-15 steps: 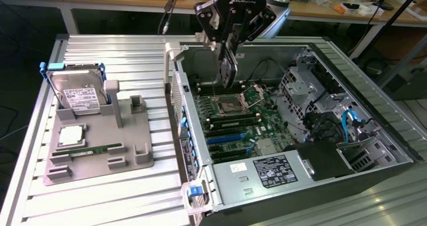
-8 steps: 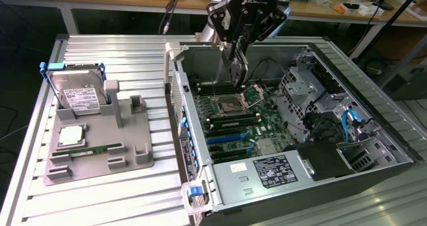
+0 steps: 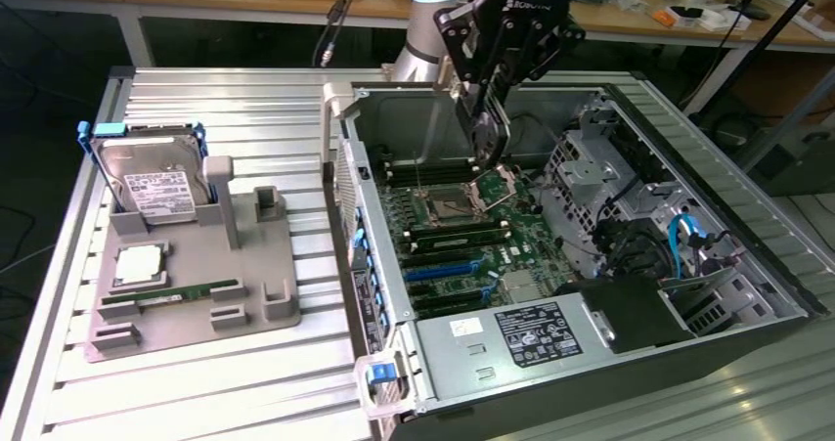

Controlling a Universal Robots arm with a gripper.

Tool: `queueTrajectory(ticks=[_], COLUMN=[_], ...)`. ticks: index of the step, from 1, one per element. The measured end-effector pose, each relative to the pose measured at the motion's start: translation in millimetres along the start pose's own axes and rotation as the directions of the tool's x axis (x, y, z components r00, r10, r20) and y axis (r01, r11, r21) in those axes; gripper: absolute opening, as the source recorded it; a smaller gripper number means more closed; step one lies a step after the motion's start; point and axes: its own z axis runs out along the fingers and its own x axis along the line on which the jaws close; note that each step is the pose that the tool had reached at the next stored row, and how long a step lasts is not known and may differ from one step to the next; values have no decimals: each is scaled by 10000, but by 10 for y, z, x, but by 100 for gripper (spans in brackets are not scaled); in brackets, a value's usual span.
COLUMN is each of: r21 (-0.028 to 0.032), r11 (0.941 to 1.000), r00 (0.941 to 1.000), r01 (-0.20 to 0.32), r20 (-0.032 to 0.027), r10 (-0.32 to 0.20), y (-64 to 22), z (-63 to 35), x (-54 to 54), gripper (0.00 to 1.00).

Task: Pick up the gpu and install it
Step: 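Pick up the gpu and move the gpu toward the slot, then insert the gpu into the slot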

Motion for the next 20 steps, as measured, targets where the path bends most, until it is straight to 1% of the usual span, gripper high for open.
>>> queueTrajectory(ticks=[17, 18, 20], r21=[-1, -4, -14], r11=[10000, 10000, 9989], r00=[10000, 10000, 9989], r01=[3, 97, 458], r20=[2, -3, -26], r10=[-3, -97, -458], y=[0, 0, 0], z=[0, 1, 3], x=[-10, -12, -12], gripper=[27, 27, 27])
